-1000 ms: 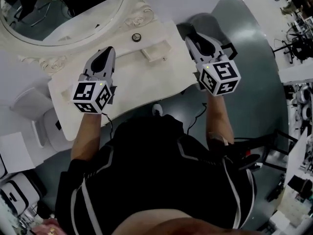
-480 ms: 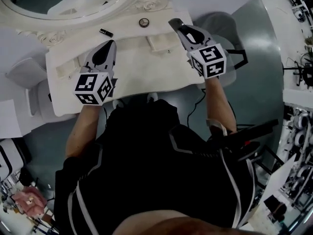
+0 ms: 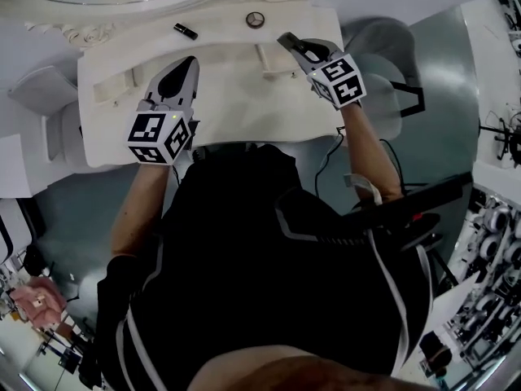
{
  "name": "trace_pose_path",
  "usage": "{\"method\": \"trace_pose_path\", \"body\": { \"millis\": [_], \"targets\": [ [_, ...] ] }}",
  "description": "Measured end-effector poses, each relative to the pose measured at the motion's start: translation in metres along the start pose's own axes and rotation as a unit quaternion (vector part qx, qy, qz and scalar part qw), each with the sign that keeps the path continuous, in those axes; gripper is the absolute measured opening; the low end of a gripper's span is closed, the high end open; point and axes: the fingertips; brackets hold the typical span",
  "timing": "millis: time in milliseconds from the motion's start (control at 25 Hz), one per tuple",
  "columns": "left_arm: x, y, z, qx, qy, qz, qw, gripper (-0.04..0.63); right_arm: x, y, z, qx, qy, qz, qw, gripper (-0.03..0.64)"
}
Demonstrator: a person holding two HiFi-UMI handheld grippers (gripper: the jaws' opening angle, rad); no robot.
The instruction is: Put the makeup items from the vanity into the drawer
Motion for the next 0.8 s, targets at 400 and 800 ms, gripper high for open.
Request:
{"method": "trace_pose_path", "body": {
  "millis": [400,800],
  "targets": [
    [-0.022,0.017,0.014,0.033,0.025,0.017,0.9990,0.005,-0.048,0.019,-0.040,0.068,0.086,0.111,0.988,0.097],
    [-0.031,0.016,0.022,0.043,0.040,0.009,0.9982,0.005,-0.060,0.032,-0.051,0.110,0.118,0.159,0.974,0.097]
  ]
}}
Point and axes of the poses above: the fingertips, and each gripper's own axes: z backward along the fingers, y to its left, x out of its top, and after that the axes turned 2 degrees about -x, right-handed
